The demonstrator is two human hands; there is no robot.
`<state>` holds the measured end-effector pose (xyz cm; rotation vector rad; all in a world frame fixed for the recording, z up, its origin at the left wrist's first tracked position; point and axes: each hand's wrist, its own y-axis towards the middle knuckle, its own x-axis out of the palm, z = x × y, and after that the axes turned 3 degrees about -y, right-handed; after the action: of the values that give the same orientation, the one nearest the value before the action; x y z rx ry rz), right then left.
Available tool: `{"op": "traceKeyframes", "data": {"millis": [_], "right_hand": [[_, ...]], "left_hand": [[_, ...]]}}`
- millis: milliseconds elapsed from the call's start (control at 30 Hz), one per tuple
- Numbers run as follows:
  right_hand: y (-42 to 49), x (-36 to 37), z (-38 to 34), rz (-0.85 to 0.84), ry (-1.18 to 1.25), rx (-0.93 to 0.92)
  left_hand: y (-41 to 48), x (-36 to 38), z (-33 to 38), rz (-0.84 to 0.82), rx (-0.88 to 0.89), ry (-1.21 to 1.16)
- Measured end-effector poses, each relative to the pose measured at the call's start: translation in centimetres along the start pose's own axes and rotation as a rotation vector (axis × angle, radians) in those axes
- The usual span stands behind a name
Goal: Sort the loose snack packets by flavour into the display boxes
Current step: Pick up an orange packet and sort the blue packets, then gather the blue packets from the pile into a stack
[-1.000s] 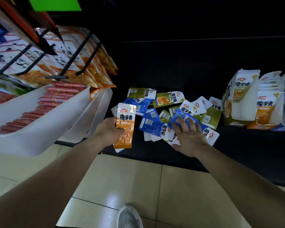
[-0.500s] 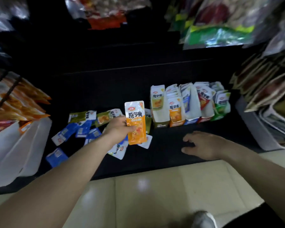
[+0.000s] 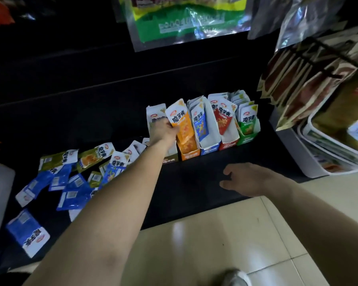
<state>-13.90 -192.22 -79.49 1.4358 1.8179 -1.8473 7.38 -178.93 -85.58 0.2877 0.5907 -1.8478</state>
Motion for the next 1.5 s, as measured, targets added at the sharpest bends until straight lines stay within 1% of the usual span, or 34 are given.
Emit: {"op": "traceKeyframes", "data": {"millis": [100, 167, 233, 300, 333, 367, 433, 567, 600, 667, 733, 800, 900, 933, 1000, 1067, 1167, 1267, 1367, 1433, 1500], "right_hand": [[0.5, -0.2, -0.4, 0.018, -0.045, -0.016], [0.8, -0.2, -1.0, 0.018, -0.064, -0.022], [1.2, 0.1, -1.7, 0.000, -0.079, -0.032], [1.6, 0.4, -2.9, -0.027, -0.108, -0.054], [1.7, 0.5, -3.6, -0.041, -0.121, -0.069], [1.9, 0.7, -4.5, -0.056, -0.131, -0.087], [2.4, 1.1, -6.6, -0.084, -0.133, -0.130], [3.8, 3.6, -11.3, -0.124, -0.182, -0.218], [4.4, 4.4, -12.5, -0.140, -0.225, -0.233], [6.1, 6.0, -15.0, -0.153, -0.313, -0.262], [8.1, 7.4, -17.4, -0.104, -0.339, -0.296], [10.3, 8.8, -19.6, -0.025, -0.292, -0.314], [12.7, 11.6, -22.0, 0.057, -0.162, -0.252], [13.1, 12.6, -22.6, 0.088, -0.168, -0.224], [13.0, 14.8, -23.4, 0.189, -0.270, -0.193], [12.8, 16.6, -23.5, 0.279, -0.316, -0.179], [12.1, 17.6, -23.3, 0.300, -0.302, -0.162], [11.1, 17.2, -23.1, 0.321, -0.405, -0.256], [10.0, 15.9, -22.3, 0.430, -0.509, -0.354], [9.4, 14.5, -21.7, 0.452, -0.545, -0.387], [9.1, 13.0, -21.7, 0.428, -0.528, -0.444]], "left_hand": [[0.8, 1.3, -1.0, -0.070, -0.015, 0.193], [0.8, 1.7, -1.7, -0.065, -0.019, 0.249], [0.4, 1.4, -1.9, -0.024, -0.004, 0.196], [-0.8, -0.1, -1.6, 0.007, 0.038, 0.069], [-1.6, -1.3, -1.6, 0.005, 0.072, 0.044], [-2.4, -2.9, -1.8, -0.018, 0.105, 0.070], [-4.2, -6.6, -3.1, -0.124, 0.133, 0.203], [-7.7, -15.3, -8.8, -0.319, 0.003, 0.501], [-8.5, -17.3, -10.2, -0.351, -0.035, 0.544], [-9.7, -20.8, -12.7, -0.373, -0.108, 0.550], [-10.6, -23.3, -14.5, -0.334, -0.154, 0.502], [-11.3, -25.0, -16.1, -0.287, -0.180, 0.471], [-12.2, -26.4, -18.7, -0.251, -0.205, 0.468], [-12.3, -26.7, -19.5, -0.245, -0.220, 0.474], [-12.4, -26.9, -20.8, -0.238, -0.241, 0.469], [-12.2, -26.7, -21.4, -0.233, -0.242, 0.444], [-11.7, -26.0, -21.5, -0.236, -0.237, 0.414], [-11.5, -25.0, -20.9, -0.277, -0.230, 0.431], [-11.4, -23.9, -19.9, -0.297, -0.208, 0.445], [-11.3, -23.1, -19.1, -0.255, -0.131, 0.474], [-11.2, -22.3, -18.2, -0.200, -0.009, 0.527]]}}
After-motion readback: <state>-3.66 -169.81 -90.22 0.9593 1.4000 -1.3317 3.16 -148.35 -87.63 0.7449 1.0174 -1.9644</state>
